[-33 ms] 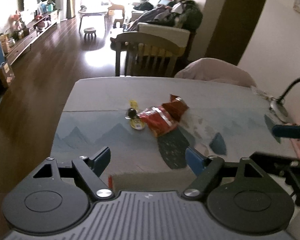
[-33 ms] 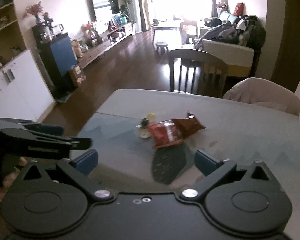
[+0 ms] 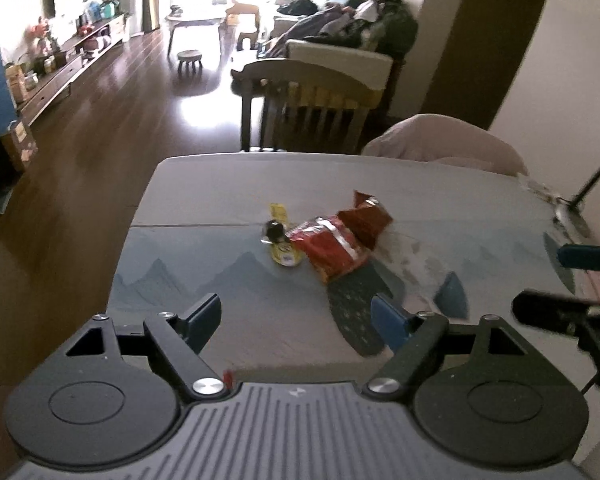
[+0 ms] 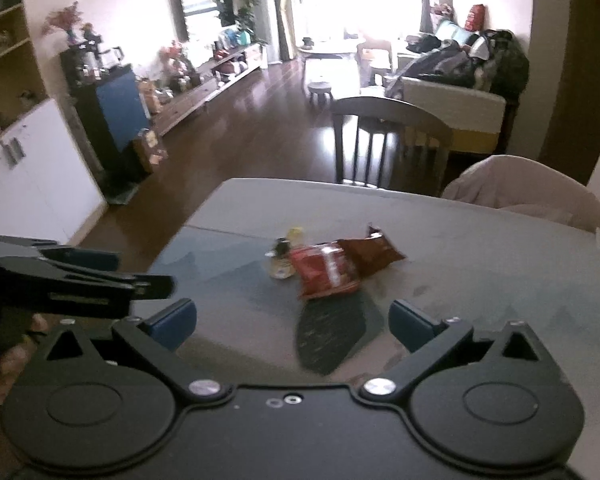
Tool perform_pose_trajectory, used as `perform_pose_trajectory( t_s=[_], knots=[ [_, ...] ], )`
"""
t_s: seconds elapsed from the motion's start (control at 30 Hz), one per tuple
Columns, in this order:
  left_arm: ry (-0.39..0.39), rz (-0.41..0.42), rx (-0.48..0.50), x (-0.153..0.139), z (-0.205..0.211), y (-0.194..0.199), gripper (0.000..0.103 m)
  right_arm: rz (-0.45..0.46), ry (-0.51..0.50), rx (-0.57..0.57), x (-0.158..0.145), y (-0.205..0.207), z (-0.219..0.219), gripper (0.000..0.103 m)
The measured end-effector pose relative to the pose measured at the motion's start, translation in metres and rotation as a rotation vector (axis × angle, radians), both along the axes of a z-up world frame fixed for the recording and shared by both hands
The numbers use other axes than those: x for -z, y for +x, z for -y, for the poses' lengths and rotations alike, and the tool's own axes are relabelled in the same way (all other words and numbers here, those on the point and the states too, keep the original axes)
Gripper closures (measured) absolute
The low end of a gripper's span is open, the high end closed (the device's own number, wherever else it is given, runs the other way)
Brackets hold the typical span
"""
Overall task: Organize snacks
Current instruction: 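Withdraw both grippers from the box toward the remaining snacks, then reach the right gripper to the brown Oreo bag while the left reaches the red chip bag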
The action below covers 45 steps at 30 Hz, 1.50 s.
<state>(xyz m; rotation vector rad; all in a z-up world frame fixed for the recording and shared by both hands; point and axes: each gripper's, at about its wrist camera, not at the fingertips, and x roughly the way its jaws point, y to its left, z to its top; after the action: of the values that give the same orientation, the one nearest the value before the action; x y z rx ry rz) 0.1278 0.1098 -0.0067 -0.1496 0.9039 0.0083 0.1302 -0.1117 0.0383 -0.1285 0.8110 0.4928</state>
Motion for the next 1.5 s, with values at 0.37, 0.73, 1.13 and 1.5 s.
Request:
perform_pose_trajectory(
  t_s=[0.37, 0.73, 1.13, 1.5],
  knots=[
    [0.0, -0.125, -0.065, 0.025, -0.015, 0.099, 0.021, -0.097, -0.038, 0.116, 0.039, 0.121, 0.006, 0.0],
    [0.048, -0.25, -0.047, 0.07, -0.025, 0.189, 0.021, -0.201, -0.058, 0.25, 0.103, 0.207, -0.003, 0.001],
    [0.095, -0.356, -0.042, 0.136, -0.025, 0.246, 0.022, -0.343, -0.009, 0.379, 0.169, 0.259, -0.011, 0.007],
    [0.053, -0.422, -0.033, 0.179, -0.021, 0.271, 0.044, -0.414, 0.05, 0.391, 0.187, 0.263, -0.014, 0.017]
  ],
)
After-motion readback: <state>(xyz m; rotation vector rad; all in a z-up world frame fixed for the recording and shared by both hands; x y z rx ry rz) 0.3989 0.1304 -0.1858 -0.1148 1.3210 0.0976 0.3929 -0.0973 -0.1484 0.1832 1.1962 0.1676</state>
